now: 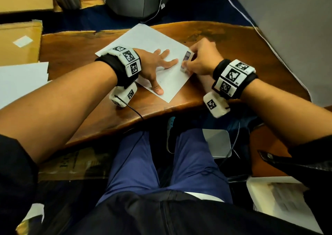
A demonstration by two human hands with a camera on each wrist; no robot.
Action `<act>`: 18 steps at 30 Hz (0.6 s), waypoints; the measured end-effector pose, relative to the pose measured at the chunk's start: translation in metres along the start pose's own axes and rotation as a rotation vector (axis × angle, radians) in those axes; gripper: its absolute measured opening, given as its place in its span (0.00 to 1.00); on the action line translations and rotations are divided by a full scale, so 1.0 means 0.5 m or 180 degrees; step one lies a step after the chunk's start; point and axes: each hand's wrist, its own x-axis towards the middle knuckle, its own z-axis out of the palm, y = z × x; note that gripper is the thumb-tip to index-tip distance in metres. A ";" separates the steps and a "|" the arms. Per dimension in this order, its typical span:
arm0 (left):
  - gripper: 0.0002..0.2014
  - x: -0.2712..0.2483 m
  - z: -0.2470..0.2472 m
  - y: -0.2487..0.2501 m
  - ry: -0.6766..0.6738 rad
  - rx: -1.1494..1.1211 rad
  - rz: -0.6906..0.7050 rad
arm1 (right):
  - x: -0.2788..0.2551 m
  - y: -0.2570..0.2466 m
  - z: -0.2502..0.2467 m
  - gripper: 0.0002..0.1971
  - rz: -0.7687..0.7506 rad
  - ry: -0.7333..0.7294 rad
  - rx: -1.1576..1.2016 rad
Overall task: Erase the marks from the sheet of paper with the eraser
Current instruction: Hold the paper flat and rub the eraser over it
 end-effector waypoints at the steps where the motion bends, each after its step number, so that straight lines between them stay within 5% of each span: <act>1: 0.65 -0.001 0.000 0.000 -0.0019 -0.0051 -0.0004 | -0.021 -0.010 0.019 0.09 -0.0172 -0.0192 -0.0001; 4: 0.65 -0.006 -0.005 0.004 -0.0037 -0.0138 0.0017 | -0.063 -0.029 0.049 0.10 -0.0629 -0.0665 -0.0088; 6: 0.64 -0.009 -0.005 0.008 -0.0022 -0.0129 -0.0047 | -0.042 -0.018 0.031 0.10 -0.0404 -0.0810 0.0158; 10: 0.67 -0.005 -0.004 0.005 -0.0064 -0.0085 -0.0050 | 0.034 0.019 -0.031 0.10 0.0231 -0.0289 0.0330; 13: 0.67 -0.006 -0.004 0.006 -0.0050 -0.0085 -0.0058 | 0.042 0.025 -0.036 0.09 0.0232 0.0014 0.0094; 18: 0.69 -0.006 -0.014 0.016 -0.0048 -0.0072 -0.0203 | 0.002 0.009 0.014 0.12 -0.0141 -0.0555 0.0137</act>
